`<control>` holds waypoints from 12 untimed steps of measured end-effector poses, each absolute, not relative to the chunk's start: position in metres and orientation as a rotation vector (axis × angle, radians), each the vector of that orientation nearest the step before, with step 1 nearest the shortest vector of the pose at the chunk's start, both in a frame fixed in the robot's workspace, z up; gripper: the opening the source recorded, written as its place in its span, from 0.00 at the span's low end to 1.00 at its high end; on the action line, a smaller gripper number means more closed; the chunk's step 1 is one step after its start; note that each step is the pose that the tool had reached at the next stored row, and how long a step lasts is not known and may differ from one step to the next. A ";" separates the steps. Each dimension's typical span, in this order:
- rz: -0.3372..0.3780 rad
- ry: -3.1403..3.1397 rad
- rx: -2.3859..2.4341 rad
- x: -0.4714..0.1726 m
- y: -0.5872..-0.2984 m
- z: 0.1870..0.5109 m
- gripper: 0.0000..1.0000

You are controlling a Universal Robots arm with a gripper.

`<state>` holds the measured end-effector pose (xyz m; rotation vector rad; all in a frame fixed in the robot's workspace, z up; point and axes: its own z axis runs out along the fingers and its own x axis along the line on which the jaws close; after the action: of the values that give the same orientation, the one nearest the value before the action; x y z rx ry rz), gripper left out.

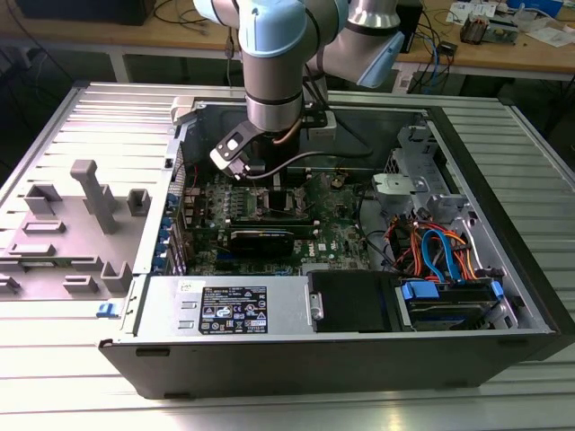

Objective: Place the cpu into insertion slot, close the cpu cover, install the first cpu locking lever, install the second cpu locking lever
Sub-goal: 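Place the cpu into insertion slot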

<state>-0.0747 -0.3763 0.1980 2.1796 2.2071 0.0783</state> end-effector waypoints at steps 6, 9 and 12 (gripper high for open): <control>0.077 2.207 2.179 -0.075 -0.376 0.198 0.62; 0.078 2.207 2.180 -0.075 -0.376 0.198 0.62; 0.077 2.207 2.180 -0.075 -0.376 0.198 0.62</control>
<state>-0.0748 -0.3763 0.1982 2.1796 2.2071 0.0774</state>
